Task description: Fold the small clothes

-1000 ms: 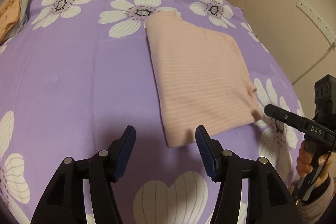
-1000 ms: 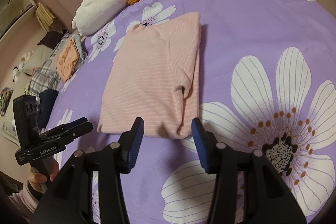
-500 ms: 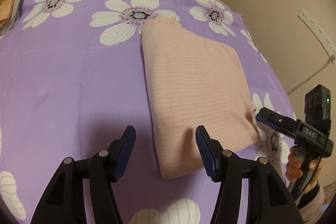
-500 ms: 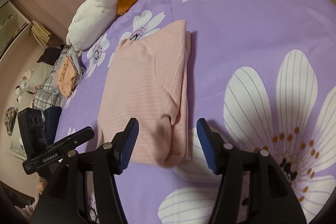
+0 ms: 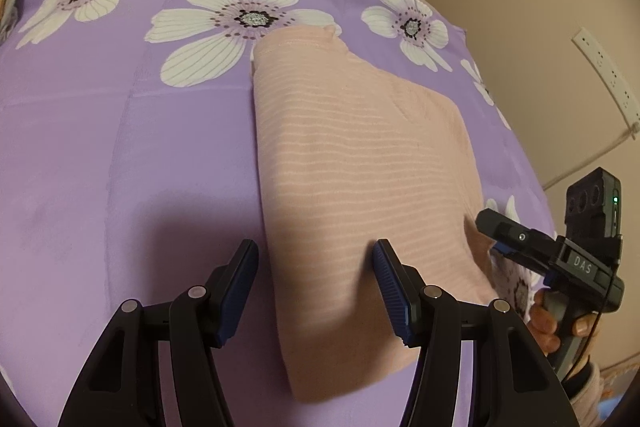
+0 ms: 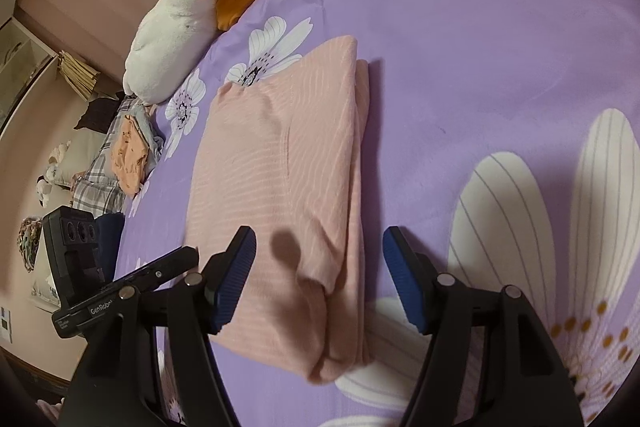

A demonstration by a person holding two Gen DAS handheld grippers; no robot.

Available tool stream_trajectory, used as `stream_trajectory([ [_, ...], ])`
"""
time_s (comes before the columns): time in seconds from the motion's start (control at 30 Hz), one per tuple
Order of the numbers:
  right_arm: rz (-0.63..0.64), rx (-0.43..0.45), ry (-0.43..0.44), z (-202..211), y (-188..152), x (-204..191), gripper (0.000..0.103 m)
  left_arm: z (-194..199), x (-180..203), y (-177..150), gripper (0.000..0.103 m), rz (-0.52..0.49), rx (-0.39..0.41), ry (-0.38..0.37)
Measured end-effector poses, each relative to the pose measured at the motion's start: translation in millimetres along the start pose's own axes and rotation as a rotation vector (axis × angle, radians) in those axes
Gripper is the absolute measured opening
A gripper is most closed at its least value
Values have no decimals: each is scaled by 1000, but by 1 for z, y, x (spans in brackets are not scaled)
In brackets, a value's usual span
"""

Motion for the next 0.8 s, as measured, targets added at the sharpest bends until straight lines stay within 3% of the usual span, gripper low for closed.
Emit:
stream_trajectory([
  [0.8, -12, 1, 56, -30, 17, -2, 67, -25, 1, 11, 60, 10, -6, -25],
])
Point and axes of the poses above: each gripper's, at about its wrist camera, not at the fingertips, and z roughly against the way its jaws point, x to its right, y to its top, the point moved 1 cm from there along -z, roughly the way its jaws point, and after that the axes turned 13 degrees about x, right-handed, at the moved point
